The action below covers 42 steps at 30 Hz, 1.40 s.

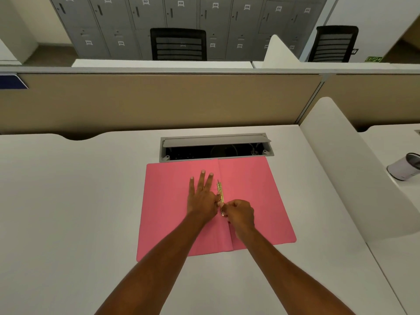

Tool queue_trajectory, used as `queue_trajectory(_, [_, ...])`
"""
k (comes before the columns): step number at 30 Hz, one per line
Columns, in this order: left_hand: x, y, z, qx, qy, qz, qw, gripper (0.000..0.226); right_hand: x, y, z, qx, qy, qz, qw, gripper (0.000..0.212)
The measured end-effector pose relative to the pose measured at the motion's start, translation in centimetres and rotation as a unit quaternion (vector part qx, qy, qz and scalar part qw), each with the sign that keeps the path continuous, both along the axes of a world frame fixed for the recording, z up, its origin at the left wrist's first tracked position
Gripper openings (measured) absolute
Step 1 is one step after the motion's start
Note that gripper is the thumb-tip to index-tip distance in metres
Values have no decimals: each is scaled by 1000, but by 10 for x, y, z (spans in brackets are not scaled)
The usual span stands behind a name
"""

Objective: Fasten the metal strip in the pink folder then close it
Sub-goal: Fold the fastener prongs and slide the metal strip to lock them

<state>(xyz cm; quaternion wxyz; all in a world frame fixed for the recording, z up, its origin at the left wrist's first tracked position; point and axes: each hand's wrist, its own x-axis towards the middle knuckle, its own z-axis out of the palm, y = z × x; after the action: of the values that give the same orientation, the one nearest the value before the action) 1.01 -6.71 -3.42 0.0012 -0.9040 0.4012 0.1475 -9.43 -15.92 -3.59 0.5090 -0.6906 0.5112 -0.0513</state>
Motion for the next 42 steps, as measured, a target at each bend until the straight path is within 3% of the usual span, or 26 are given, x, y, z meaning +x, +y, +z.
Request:
queue_trajectory(5, [-2, -2, 2, 0, 7, 5, 1000, 41, -8, 8, -3, -53, 50, 45, 996, 9])
queue_trajectory(11, [-3, -4, 2, 2, 19, 20, 1000, 55, -20, 21, -1, -144, 60, 87, 984, 20])
queue_trajectory(23, [-8, 3, -9, -22, 5, 34, 999, 59, -39, 0, -1, -275, 87, 233, 929, 26])
queue_trajectory(32, [-4, 7, -11, 5, -24, 0, 1000, 44, -42, 3, -3, -322, 103, 292, 895, 28])
queue_trajectory(42, [-4, 4, -11, 31, -27, -23, 999, 65, -48, 12, -9, -320, 93, 289, 897, 28])
